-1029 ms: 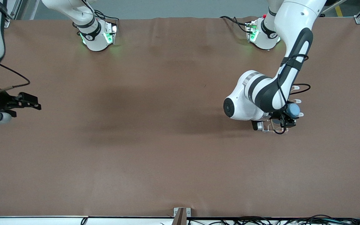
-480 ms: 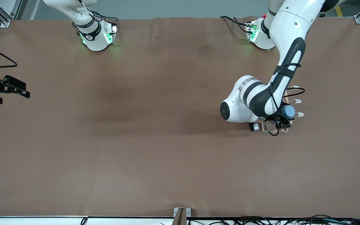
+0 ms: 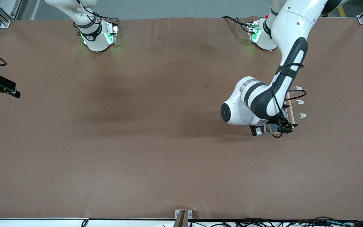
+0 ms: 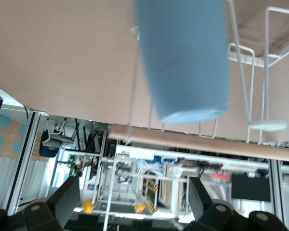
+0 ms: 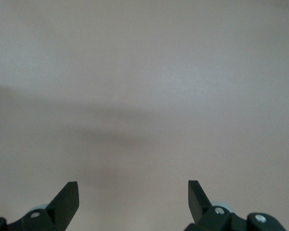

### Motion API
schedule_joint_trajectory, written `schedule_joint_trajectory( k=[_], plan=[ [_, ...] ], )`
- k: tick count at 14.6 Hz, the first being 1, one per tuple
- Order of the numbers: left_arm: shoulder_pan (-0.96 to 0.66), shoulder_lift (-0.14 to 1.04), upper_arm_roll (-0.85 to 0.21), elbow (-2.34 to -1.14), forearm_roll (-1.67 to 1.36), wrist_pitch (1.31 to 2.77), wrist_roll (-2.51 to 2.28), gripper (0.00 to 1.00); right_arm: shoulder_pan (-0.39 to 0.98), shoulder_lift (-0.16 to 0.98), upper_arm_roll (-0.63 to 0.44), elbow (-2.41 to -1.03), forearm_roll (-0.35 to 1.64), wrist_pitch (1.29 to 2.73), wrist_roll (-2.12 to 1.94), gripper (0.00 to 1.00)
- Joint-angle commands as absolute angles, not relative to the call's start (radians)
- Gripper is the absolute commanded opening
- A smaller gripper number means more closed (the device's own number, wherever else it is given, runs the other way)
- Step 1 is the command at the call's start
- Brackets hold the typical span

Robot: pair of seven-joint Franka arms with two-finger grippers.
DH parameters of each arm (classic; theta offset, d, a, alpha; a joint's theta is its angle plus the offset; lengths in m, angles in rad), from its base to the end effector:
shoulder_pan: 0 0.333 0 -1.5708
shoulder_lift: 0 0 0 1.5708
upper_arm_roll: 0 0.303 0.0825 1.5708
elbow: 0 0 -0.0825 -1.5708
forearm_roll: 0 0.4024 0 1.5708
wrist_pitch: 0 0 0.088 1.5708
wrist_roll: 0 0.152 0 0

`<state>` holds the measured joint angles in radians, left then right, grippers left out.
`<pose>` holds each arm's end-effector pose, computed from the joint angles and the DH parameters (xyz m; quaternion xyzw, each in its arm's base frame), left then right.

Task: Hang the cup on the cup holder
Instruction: 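Open the left gripper and lift it away from the cup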

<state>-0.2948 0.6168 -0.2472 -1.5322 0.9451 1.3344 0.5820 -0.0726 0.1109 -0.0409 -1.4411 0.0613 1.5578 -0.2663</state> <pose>0.5999 -0.1807 0.2618 -0.6783 0.5215 0.3568 0.3751 0.6025 -0.0580 0.5639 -0.9966 -0.0769 -0.0082 0.0273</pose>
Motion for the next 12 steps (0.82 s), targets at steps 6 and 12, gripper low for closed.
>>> schedule_joint_trajectory(
  k=[6,12],
  plan=[
    [-0.172,0.473,-0.261,-1.285,0.571,1.370,0.327,1.00,-0.074,0.008,0.052,-1.521,-0.055,1.529,-0.055,1.00],
    [-0.048,0.325,-0.255,-1.284,0.224,1.434,-0.015,1.00,-0.066,-0.028,0.008,-1.594,-0.019,1.575,-0.057,1.00]
  ],
)
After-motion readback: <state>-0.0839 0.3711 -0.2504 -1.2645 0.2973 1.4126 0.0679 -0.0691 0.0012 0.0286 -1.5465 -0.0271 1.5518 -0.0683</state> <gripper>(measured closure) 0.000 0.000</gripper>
